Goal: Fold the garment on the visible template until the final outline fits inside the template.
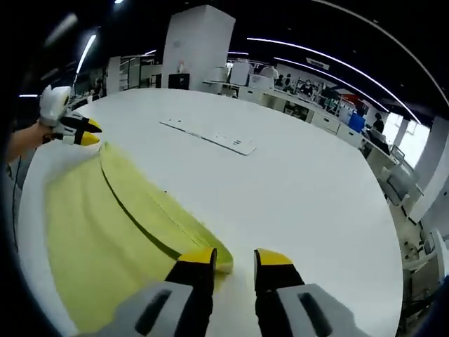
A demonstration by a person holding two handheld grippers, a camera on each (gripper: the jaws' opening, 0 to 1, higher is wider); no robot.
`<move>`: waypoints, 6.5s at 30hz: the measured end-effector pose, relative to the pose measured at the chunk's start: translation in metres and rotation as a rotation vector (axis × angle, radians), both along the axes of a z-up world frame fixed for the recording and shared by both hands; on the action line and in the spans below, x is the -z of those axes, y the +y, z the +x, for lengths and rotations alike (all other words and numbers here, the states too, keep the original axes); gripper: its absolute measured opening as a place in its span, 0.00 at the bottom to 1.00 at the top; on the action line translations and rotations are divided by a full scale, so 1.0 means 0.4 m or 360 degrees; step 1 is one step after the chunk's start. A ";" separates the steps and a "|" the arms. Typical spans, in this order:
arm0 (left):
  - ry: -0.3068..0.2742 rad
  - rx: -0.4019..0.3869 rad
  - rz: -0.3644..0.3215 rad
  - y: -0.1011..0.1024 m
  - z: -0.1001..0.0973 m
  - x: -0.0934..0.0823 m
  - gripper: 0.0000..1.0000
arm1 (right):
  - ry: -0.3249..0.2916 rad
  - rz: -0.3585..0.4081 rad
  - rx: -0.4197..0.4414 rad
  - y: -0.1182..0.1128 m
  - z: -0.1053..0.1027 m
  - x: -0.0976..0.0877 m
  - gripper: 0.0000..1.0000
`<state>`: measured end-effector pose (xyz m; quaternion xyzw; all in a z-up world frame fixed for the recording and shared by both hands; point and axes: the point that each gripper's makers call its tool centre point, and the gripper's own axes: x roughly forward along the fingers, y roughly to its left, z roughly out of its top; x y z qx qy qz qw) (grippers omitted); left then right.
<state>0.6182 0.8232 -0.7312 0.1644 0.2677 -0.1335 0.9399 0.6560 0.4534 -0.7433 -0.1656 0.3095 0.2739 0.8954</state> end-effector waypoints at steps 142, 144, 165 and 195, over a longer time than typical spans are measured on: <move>0.0414 0.0105 -0.0608 -0.106 -0.526 0.075 0.00 | 0.0521 0.0555 0.0071 -0.073 -0.531 0.027 0.00; 0.0415 0.0110 -0.0609 -0.107 -0.529 0.075 0.00 | 0.0523 0.0546 0.0064 -0.075 -0.537 0.026 0.00; 0.0372 0.0112 -0.0637 -0.119 -0.546 0.059 0.01 | 0.0456 0.0488 0.0047 -0.079 -0.540 0.003 0.00; 0.0232 -0.0027 -0.0680 -0.156 -0.556 -0.071 0.82 | 0.0196 0.0509 -0.0025 0.036 -0.535 -0.157 0.91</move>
